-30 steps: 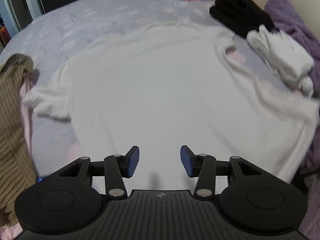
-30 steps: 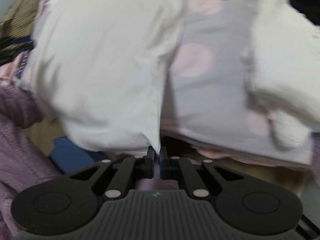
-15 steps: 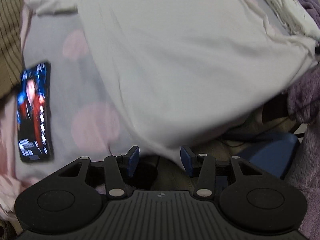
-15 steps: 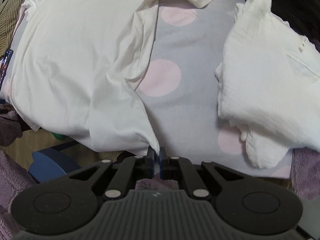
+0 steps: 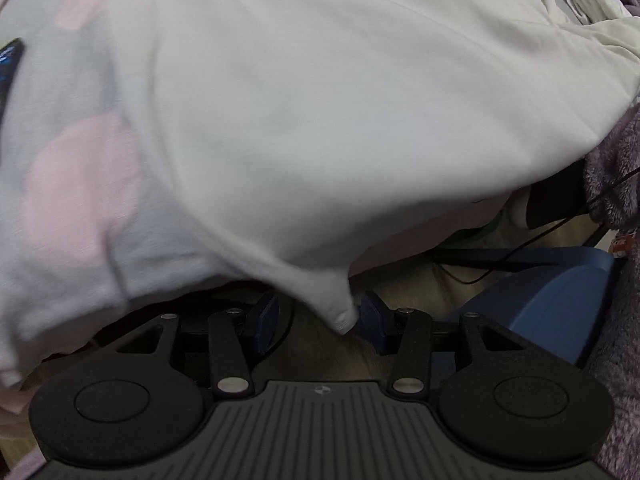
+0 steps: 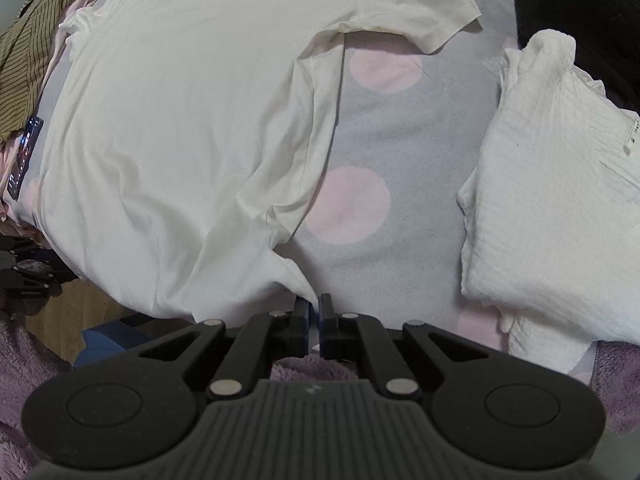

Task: Fold clothes
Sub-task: 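Grasp the shirt hem with the left gripper while the right gripper holds it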

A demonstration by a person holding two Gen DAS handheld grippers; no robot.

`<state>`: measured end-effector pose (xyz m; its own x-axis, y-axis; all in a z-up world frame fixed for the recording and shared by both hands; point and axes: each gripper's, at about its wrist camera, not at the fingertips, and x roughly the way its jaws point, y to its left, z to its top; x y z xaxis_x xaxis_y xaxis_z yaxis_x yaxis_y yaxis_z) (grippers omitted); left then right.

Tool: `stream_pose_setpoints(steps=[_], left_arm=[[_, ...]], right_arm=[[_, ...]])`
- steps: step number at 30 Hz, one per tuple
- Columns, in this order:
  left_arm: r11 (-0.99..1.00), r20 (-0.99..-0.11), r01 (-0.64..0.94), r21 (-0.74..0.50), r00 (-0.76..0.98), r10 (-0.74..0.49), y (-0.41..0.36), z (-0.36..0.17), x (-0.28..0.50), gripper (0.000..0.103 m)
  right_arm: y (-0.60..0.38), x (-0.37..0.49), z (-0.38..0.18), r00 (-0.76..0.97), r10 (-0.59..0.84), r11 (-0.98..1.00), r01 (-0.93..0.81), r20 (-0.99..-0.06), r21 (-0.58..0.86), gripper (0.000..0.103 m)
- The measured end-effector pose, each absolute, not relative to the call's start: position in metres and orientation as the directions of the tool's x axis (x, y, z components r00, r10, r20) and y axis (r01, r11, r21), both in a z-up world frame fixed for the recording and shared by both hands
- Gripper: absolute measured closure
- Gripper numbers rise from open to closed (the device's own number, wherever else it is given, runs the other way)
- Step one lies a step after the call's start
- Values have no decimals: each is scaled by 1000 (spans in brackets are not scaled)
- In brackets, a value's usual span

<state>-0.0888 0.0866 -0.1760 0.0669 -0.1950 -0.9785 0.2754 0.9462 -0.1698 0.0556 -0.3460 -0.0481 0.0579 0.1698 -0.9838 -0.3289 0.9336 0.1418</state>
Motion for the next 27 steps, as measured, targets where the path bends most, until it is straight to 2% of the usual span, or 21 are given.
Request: stream_pose_setpoints(steps=[3,4,5,6,7,9,13,19,25,27], left_arm=[[954,-983,254,-159,52,-177,83,-185,-83,60],[958,-984,240,-159,42,-174,84,-188,-81,64],[961,-985,226,-160,31,-172,85,-191,-79,70],[964,-985,213,-161,20,-169,86,-194,-78,88],[963,-984,213,-165,24,-174,88,-193,-80,96],[962,-982,213,-173,36,-184,95,-186,-84,102],[943,-959,206,-263,47,-278,107,-151,-92,103],[902,-873,203,-382,241,-424,143,-50,-107,103],[855,-701,163,-493,508,-501,200,35,-113,103],[827,-617,163,-538,592,-518,213,56,-115,103]], right_arm=[[-349,53,-48,60,176,935,-323,-983,148,98],[-350,53,-47,61,179,936,-320,-982,150,98],[-351,52,-47,62,182,936,-317,-981,153,98],[-352,51,-47,64,185,936,-314,-981,156,98],[-353,50,-46,67,190,936,-313,-980,160,98],[-355,48,-45,72,201,936,-309,-977,170,98],[-362,43,-35,94,248,932,-294,-964,211,98],[-381,29,0,181,360,917,-253,-915,310,98],[-417,6,37,325,438,899,-169,-838,404,98],[-427,-4,46,362,471,880,-141,-804,453,98]])
